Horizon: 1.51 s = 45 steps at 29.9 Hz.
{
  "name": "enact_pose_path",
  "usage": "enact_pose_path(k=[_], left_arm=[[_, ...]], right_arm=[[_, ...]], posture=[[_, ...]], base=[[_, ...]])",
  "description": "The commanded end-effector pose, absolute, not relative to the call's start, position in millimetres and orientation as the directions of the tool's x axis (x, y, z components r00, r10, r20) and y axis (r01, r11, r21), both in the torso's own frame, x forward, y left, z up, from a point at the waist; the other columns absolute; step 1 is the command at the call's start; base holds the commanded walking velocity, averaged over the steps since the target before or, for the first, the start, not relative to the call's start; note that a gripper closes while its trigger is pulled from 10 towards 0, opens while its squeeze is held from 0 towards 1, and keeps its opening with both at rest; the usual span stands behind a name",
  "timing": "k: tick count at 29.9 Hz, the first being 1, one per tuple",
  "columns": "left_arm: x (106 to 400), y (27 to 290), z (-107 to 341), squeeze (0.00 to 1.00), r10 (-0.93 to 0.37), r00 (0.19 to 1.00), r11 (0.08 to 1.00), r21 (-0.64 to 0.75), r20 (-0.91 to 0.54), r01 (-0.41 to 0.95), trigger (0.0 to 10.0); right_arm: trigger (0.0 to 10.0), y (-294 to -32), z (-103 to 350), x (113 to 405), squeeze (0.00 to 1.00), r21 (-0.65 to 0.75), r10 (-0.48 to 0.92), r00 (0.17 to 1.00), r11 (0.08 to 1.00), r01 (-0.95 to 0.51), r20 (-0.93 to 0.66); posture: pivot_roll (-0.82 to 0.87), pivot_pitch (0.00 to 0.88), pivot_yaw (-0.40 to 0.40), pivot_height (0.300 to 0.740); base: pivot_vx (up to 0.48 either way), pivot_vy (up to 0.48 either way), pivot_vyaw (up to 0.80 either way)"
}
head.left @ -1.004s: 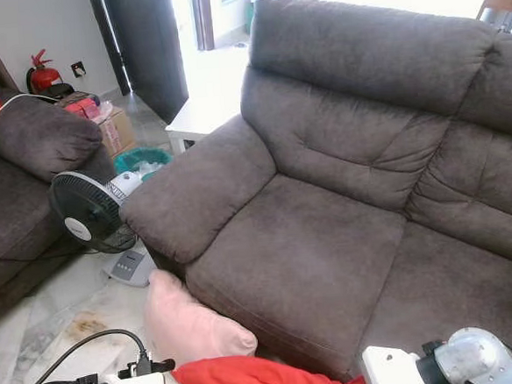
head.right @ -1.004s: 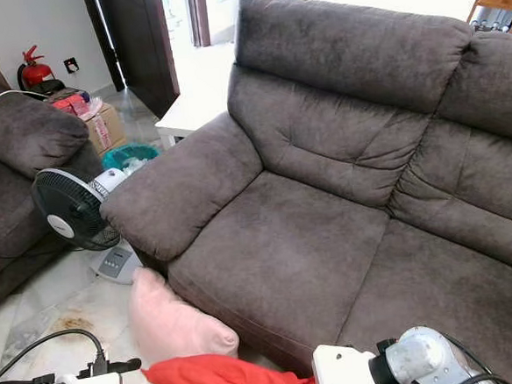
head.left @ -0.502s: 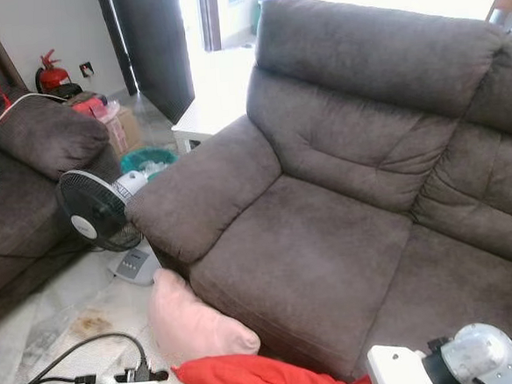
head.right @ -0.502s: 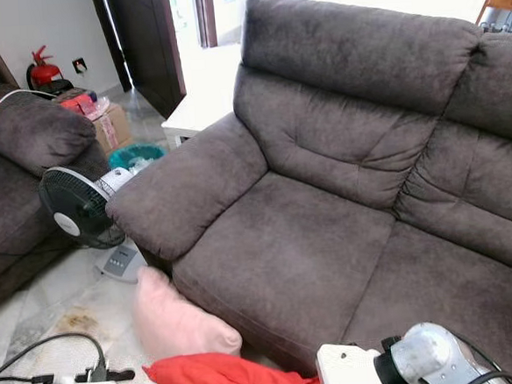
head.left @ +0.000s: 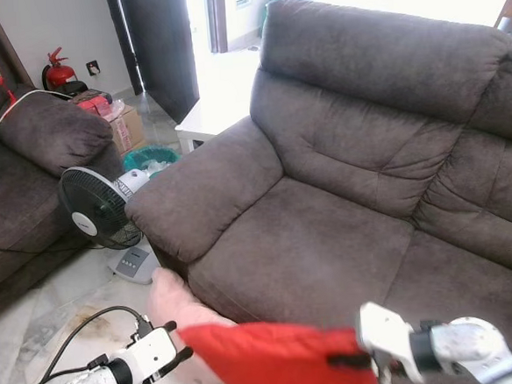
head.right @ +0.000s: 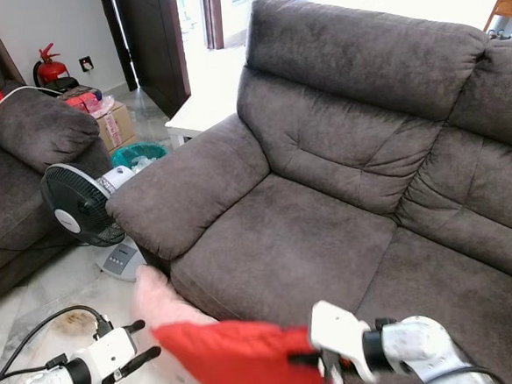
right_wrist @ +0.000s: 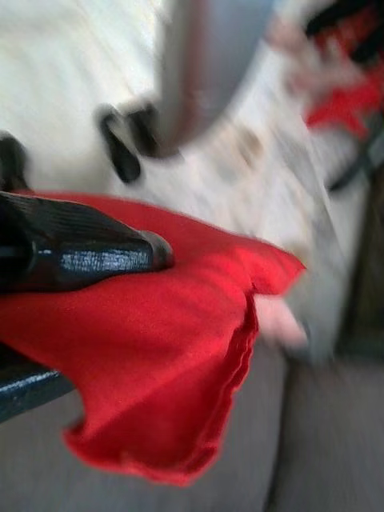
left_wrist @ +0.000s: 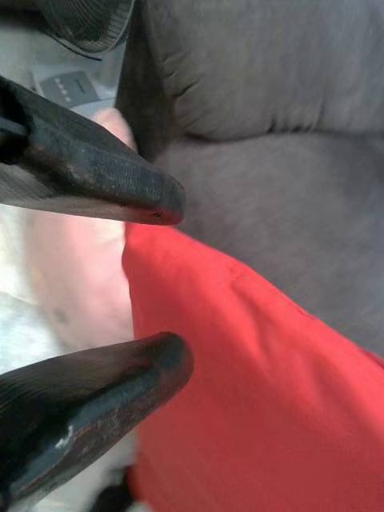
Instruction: Move the pillow to the sofa from floor
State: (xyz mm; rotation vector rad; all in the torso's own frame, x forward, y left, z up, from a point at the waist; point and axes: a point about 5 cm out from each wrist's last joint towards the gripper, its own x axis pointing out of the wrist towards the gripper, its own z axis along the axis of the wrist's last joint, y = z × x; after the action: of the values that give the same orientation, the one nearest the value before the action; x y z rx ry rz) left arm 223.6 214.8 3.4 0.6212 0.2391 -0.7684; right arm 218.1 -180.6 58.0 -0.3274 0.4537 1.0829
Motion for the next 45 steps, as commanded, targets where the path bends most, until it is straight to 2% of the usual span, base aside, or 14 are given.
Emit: enact_pose_path(k=[1, 5, 10, 15, 18, 19, 21, 22, 24, 29, 33, 35, 43, 45], left_arm=[[222.8, 216.8, 3.8, 0.00, -0.552, 0.732, 0.596, 0.424, -0.400, 0.682, 10.0], [231.8, 218.7, 11.3, 0.00, -0.477, 0.822, 0.711, 0.413, -0.312, 0.569, 10.0], [243.6, 220.4, 21.2, 0.00, -0.361, 0.909, 0.826, 0.381, -0.208, 0.415, 10.0], [250.2, 218.4, 28.5, 0.00, -0.301, 0.943, 0.880, 0.338, -0.143, 0.333, 10.0], [255.6, 214.1, 36.0, 0.00, -0.300, 0.948, 0.896, 0.310, -0.110, 0.319, 10.0], [256.2, 213.0, 37.2, 0.00, -0.312, 0.944, 0.891, 0.312, -0.107, 0.329, 10.0], [257.2, 211.3, 39.8, 0.00, -0.342, 0.934, 0.880, 0.312, -0.106, 0.358, 10.0], [257.8, 210.9, 41.5, 0.00, -0.358, 0.928, 0.873, 0.313, -0.108, 0.373, 10.0], [259.6, 212.0, 46.3, 0.00, -0.387, 0.915, 0.853, 0.332, -0.113, 0.402, 10.0], [262.2, 216.5, 49.9, 0.00, -0.381, 0.916, 0.853, 0.335, -0.123, 0.400, 10.0], [262.4, 212.9, 50.5, 0.00, -0.388, 0.913, 0.855, 0.320, -0.127, 0.408, 10.0], [260.2, 203.7, 47.5, 0.00, -0.401, 0.906, 0.854, 0.304, -0.133, 0.422, 10.0], [259.5, 202.0, 46.1, 0.00, -0.399, 0.907, 0.857, 0.297, -0.136, 0.421, 10.0], [254.6, 197.1, 39.1, 0.00, -0.404, 0.901, 0.858, 0.275, -0.158, 0.433, 10.0]], right_arm=[[10.0, -182.2, 80.8, 236.7, 0.00, -0.148, 0.759, 0.540, 0.526, -0.838, -0.364], [10.0, -193.6, 62.7, 253.0, 0.00, -0.210, 0.549, 0.743, 0.732, -0.649, -0.383], [10.0, -191.1, 59.5, 265.0, 0.00, -0.143, 0.410, 0.868, 0.876, -0.460, -0.280], [10.0, -183.7, 61.3, 266.2, 0.00, -0.071, 0.413, 0.884, 0.897, -0.436, -0.220], [10.0, -173.9, 63.5, 260.0, 0.00, -0.041, 0.498, 0.846, 0.857, -0.513, -0.190], [10.0, -170.4, 66.1, 257.2, 0.00, -0.003, 0.542, 0.822, 0.835, -0.551, -0.174], [10.0, -158.2, 74.1, 243.9, 0.00, 0.080, 0.698, 0.703, 0.715, -0.694, -0.138], [10.0, -152.9, 80.2, 235.6, 0.00, 0.068, 0.770, 0.625, 0.635, -0.769, -0.127], [10.0, -155.4, 93.4, 232.7, 0.00, 0.028, 0.817, 0.566, 0.572, -0.820, -0.111], [10.0, -167.1, 113.8, 251.9, 0.00, -0.008, 0.778, 0.627, 0.627, -0.779, -0.039], [10.0, -172.8, 111.3, 257.6, 0.00, -0.020, 0.751, 0.658, 0.658, -0.753, -0.057], [10.0, -175.0, 102.2, 262.0, 0.00, -0.026, 0.694, 0.717, 0.717, -0.697, -0.067], [10.0, -174.5, 99.9, 262.7, 0.00, -0.012, 0.682, 0.729, 0.730, -0.684, -0.064], [10.0, -165.9, 94.2, 260.3, 0.00, 0.018, 0.677, 0.734, 0.735, -0.678, -0.055]], posture=[[0.10, 0.020, -0.087, 0.740], [0.10, 0.018, -0.088, 0.740], [0.11, 0.015, -0.088, 0.740], [0.11, 0.015, -0.088, 0.740], [0.11, 0.015, -0.088, 0.740], [0.11, 0.017, -0.086, 0.740], [0.11, 0.015, -0.083, 0.740], [0.11, 0.014, -0.083, 0.740], [0.11, 0.011, -0.080, 0.740], [0.11, 0.005, -0.077, 0.740], [0.11, 0.002, -0.076, 0.740], [0.12, 0.001, -0.077, 0.740], [0.12, 0.000, -0.076, 0.740], [0.12, 0.000, -0.073, 0.740]], base=[[0.000, 0.000, 0.00], [0.000, 0.000, 0.00], [0.000, 0.000, 0.00], [0.000, 0.000, 0.00], [0.000, 0.000, 0.00], [0.000, 0.000, 0.00], [0.000, 0.000, 0.00], [0.000, 0.000, 0.00], [0.000, 0.000, 0.00], [0.000, 0.000, 0.00], [0.000, 0.000, 0.00], [0.000, 0.000, 0.00], [0.000, 0.000, 0.00], [-0.324, 0.000, 0.00]])
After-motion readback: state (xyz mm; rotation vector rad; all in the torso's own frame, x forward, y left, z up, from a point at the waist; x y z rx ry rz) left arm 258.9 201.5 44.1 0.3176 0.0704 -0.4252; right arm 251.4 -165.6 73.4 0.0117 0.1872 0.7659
